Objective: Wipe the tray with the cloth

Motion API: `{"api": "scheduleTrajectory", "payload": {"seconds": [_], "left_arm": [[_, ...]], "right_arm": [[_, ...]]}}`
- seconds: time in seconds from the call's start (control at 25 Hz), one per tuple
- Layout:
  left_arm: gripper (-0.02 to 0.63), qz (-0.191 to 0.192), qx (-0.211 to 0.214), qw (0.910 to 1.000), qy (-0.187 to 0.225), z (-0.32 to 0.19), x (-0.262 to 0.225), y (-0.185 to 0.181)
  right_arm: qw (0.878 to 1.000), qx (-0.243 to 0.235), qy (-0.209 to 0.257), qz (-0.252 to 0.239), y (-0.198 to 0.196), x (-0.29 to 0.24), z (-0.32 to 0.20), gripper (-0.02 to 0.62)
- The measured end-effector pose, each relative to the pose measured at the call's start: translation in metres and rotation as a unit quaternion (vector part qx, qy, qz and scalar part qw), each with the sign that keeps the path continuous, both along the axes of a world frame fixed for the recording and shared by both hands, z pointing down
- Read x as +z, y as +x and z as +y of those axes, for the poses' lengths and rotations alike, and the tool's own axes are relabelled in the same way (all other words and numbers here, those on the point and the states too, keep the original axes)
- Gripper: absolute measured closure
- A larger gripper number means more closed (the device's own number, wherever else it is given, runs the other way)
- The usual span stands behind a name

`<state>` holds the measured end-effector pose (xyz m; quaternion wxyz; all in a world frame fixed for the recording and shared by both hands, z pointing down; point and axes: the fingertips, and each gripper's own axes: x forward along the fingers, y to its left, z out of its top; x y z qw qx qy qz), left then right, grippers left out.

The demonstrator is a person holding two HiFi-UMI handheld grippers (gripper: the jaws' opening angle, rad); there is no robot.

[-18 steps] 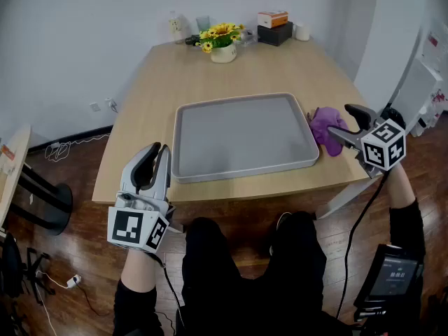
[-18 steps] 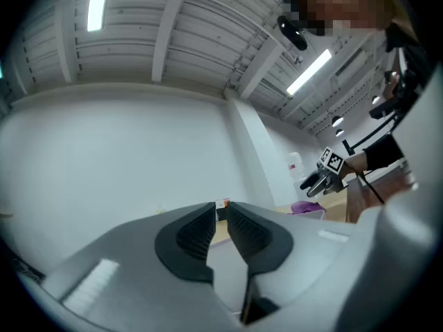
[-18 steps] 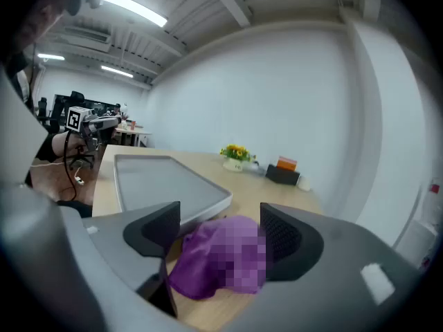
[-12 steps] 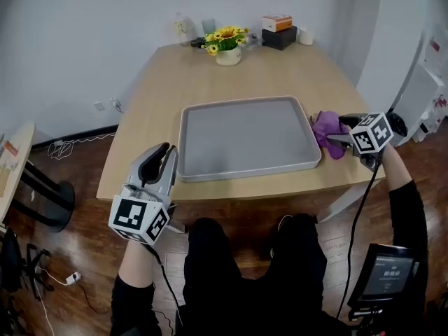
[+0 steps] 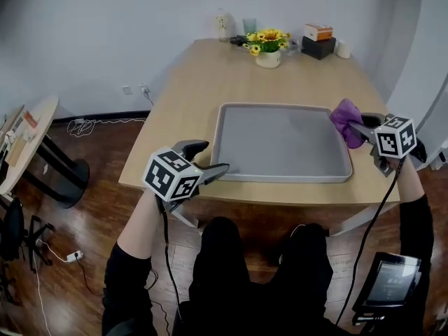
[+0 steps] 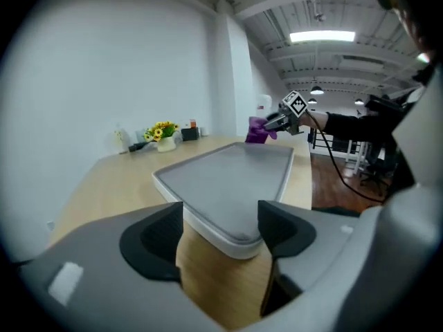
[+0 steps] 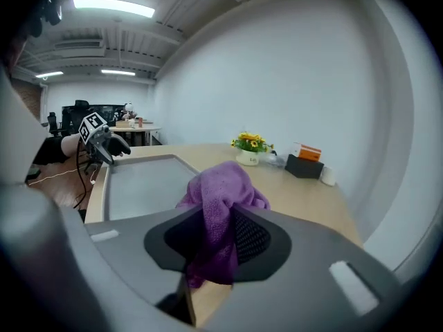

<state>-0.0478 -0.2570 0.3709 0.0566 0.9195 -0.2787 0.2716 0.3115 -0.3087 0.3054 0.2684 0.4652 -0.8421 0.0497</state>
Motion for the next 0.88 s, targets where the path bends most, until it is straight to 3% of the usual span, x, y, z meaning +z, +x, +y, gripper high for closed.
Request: {"api": "scheduleTrajectory", "payload": {"seconds": [0.08,0.12,0.24,0.36,0.48,0.56,0.72,0.8,0.88], "left_arm": [[0.327,0.006,0.02,0.9996,-0.017,0.001,0.009,0.002],[0.391,0.012,0.03,0.9993,-0.02,0.001,0.011,0.003],[0.446,0.019,0.048,0.9987,-0.005,0.007,0.006,0.004],[0.433,0.009,0.064,0.9979,0.006,0.015,-0.002,0.004],[0.316,-0.017,0.075,0.9967,0.026,0.019,-0.005,-0.007],[0.273,-0.053,0.093,0.9936,0.037,0.026,0.003,-0.014],[0.273,-0.133,0.128,0.9802,0.072,0.04,0.026,-0.022],[0.275,-0.115,0.123,0.984,0.057,0.039,0.031,-0.021],[0.276,-0.069,0.102,0.9918,0.036,0.032,0.03,-0.021]], "right_arm": [[1.0,-0.016,-0.008,0.015,-0.024,0.009,-0.023,0.494],[0.999,-0.019,-0.017,0.027,-0.034,0.017,-0.035,0.494],[0.994,-0.018,-0.071,0.075,-0.052,0.045,-0.06,0.494],[0.988,-0.031,-0.102,0.111,-0.076,0.069,-0.08,0.493],[0.989,-0.06,-0.097,0.098,-0.117,0.07,-0.1,0.494],[0.988,-0.086,-0.098,0.079,-0.151,0.067,-0.106,0.493],[0.986,-0.125,-0.093,0.067,-0.22,0.071,-0.111,0.494],[0.984,-0.138,-0.091,0.068,-0.249,0.073,-0.112,0.494],[0.982,-0.151,-0.09,0.07,-0.276,0.073,-0.114,0.494]]}}
